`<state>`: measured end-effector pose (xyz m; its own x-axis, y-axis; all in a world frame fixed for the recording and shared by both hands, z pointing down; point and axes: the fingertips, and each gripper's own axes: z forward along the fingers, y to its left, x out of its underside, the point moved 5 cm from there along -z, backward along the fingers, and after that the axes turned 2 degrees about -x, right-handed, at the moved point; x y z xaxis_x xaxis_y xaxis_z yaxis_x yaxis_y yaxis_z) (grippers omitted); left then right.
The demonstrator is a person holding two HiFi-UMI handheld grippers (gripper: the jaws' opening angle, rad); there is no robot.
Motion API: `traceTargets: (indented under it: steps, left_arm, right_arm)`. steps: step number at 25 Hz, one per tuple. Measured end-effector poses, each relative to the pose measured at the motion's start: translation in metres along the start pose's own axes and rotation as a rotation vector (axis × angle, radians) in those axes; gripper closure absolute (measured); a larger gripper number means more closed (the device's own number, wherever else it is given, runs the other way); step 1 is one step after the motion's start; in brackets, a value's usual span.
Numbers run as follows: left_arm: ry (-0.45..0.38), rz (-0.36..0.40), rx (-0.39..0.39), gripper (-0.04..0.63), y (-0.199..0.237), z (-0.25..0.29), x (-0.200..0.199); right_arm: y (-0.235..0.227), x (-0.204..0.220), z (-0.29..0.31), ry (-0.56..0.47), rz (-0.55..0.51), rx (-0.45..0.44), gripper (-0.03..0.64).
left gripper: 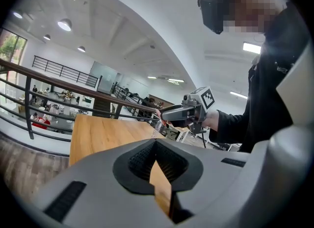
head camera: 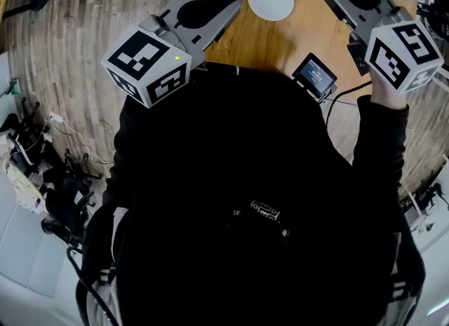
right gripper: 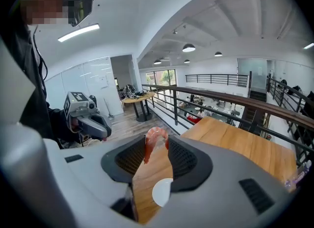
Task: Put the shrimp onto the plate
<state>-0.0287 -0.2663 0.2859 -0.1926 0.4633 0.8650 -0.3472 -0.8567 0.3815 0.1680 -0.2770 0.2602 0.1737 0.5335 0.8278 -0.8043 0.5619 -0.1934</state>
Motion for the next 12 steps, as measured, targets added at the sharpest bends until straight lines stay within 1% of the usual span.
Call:
traceTargets:
  steps: [12]
  left_arm:
    - [0.001,-0.068,-0.075,0.589,-0.009,-0.014,0.019]
  right_arm:
    - [-0.014,0.03,0.013,0.073,0.004,-0.025,0.462]
